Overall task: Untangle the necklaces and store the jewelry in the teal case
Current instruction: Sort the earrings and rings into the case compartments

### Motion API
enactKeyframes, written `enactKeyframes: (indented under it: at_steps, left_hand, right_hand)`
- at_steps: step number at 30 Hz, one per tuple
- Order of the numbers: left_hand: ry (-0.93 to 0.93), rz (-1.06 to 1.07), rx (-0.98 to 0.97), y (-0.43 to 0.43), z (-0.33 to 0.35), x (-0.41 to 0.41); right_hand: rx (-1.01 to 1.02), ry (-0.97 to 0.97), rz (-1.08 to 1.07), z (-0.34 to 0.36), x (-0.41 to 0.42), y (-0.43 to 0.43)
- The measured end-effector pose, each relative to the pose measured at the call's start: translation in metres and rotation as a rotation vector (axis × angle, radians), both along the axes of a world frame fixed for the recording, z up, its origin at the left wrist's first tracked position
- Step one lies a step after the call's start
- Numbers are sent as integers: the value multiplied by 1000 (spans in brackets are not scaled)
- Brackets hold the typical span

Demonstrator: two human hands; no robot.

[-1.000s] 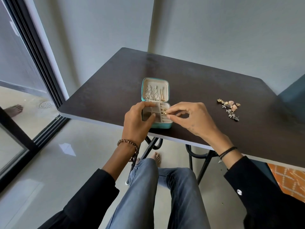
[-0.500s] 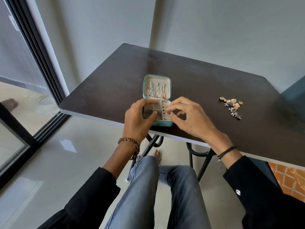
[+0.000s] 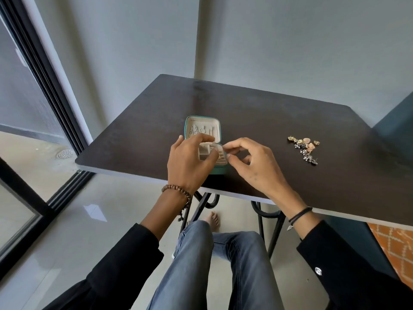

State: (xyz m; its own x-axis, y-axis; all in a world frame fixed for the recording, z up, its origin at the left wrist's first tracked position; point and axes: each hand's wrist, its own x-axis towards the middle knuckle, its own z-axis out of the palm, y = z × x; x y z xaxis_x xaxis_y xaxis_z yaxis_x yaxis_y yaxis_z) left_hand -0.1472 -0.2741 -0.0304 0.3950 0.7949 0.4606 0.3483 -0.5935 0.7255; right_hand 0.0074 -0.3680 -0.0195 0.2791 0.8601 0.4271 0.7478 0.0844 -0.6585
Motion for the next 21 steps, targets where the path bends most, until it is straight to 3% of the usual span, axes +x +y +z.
enactKeyframes:
  at_steps: [6, 15, 21]
  left_hand:
    - [163, 29, 64, -14, 23, 27]
    - [193, -148, 217, -35, 34, 105]
    - [219, -328, 119, -58, 27, 169]
  right_hand:
    - [43, 46, -80, 7, 21, -14]
    - [69, 100, -270, 6, 98, -56]
    - [24, 68, -385, -3, 151, -76]
